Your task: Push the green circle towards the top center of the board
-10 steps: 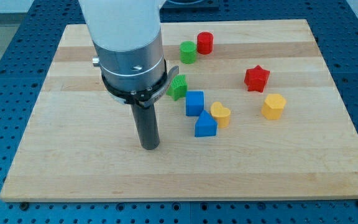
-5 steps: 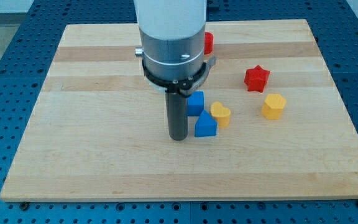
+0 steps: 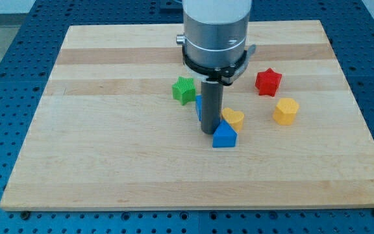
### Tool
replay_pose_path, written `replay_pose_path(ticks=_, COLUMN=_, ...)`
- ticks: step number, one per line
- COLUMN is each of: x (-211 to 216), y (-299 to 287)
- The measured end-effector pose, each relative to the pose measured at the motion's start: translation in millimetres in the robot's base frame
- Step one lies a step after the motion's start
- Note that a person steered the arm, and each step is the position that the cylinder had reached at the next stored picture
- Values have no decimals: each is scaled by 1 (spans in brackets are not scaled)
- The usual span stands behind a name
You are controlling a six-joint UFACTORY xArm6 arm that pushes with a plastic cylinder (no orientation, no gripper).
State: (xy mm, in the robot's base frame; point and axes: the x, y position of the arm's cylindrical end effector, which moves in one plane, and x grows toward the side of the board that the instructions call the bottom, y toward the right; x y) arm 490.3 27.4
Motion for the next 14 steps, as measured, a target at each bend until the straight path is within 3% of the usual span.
replay_pose_path(ticks=2, x=-64, y=2)
replay_pose_path(ticks=6, x=-64, y=37)
replay_pose_path(ticks=7, x=-93, y=39)
replay_pose_path(ticks=11, x=-96, y=-8)
replay_pose_path(ticks=14, x=-170, y=-12)
